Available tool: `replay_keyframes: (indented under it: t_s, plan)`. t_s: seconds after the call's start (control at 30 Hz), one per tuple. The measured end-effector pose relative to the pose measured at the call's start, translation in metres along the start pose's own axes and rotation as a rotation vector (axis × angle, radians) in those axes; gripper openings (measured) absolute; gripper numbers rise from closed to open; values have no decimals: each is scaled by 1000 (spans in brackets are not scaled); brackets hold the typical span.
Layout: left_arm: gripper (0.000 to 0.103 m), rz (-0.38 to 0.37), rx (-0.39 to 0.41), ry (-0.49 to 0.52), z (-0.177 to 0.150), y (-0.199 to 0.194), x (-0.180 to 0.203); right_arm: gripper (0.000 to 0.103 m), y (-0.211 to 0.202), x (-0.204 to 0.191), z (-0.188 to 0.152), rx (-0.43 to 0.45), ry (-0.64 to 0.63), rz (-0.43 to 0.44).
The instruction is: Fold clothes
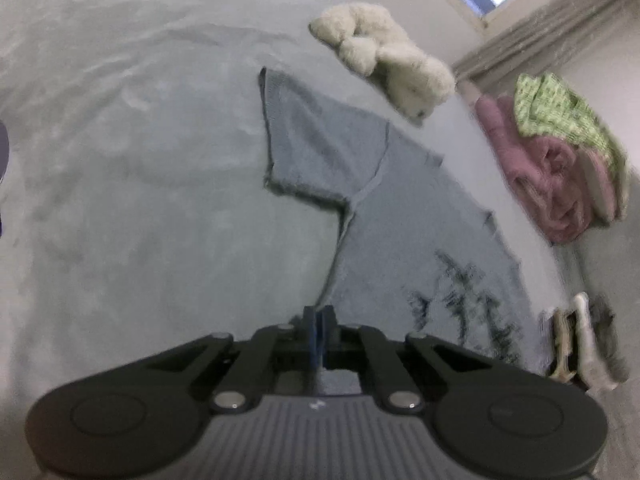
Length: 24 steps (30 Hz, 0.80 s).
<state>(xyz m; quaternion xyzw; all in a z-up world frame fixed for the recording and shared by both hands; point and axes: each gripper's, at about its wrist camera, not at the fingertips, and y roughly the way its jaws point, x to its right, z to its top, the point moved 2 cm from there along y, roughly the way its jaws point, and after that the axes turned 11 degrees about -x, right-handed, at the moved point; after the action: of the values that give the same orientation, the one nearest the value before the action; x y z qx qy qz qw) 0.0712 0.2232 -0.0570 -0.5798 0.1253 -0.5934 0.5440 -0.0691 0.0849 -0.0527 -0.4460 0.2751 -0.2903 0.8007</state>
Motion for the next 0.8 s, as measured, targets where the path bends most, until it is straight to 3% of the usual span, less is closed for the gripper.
replay_keyframes:
  t_s: [0.1,0.17,0.2,0.3,0.43,0.6,0.8]
  plan:
    - [7,28,3,16,0,-1,4,17,-2,2,3,12,-5,17]
    - [18,33,43,21,1,-9,7,30,-12,11,7,25,18,42]
    - [29,35,70,26,1,-14,9,38,-18,17,9,36,34,51]
    - [40,21,140,55,-2,-23,17,38,-35,39,15,77,89,43]
    - [56,-21,155,95,-7,-16,34,38,-54,86,19,132,206,-24]
    - [61,-50,121,131,-13,6,56,39,-75,162,15,199,401,-128]
    - [69,-38,105,161,-19,24,81,39,-106,245,-7,277,662,-99]
